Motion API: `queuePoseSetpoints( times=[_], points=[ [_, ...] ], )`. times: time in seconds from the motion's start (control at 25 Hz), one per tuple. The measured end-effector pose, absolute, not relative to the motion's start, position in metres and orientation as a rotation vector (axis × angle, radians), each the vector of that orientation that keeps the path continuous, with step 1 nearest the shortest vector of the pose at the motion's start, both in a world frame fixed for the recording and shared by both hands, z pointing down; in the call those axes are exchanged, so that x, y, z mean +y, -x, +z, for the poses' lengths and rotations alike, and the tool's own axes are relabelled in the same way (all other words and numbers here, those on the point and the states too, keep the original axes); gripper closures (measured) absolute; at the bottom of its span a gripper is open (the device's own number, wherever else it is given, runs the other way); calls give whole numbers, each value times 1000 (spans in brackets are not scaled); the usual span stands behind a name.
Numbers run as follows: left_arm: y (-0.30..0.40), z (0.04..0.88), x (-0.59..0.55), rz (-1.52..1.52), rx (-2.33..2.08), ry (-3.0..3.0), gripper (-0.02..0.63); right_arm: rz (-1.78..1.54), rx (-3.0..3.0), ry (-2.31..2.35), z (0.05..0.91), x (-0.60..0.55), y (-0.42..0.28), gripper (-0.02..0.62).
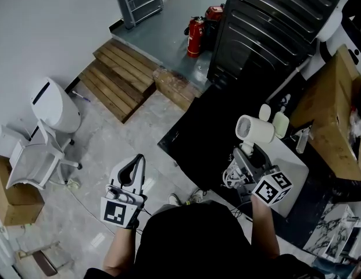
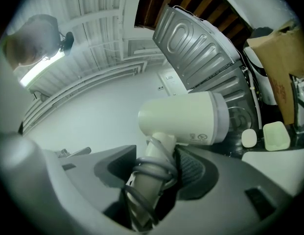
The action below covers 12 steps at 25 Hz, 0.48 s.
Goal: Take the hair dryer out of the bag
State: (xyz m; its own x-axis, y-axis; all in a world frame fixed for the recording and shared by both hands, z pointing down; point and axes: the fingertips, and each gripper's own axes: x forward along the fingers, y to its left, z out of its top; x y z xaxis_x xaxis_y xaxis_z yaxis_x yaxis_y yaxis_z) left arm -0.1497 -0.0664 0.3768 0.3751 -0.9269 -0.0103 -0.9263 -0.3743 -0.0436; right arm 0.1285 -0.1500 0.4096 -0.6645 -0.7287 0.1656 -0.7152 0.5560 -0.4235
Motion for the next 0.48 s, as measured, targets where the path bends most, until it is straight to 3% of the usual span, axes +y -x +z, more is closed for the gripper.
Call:
queuePoseSetpoints(
  times=[0.48],
  points=[
    [141, 369, -66, -14, 1708, 2574, 583, -699, 2768, 1252, 397, -146, -127, 347]
  ],
)
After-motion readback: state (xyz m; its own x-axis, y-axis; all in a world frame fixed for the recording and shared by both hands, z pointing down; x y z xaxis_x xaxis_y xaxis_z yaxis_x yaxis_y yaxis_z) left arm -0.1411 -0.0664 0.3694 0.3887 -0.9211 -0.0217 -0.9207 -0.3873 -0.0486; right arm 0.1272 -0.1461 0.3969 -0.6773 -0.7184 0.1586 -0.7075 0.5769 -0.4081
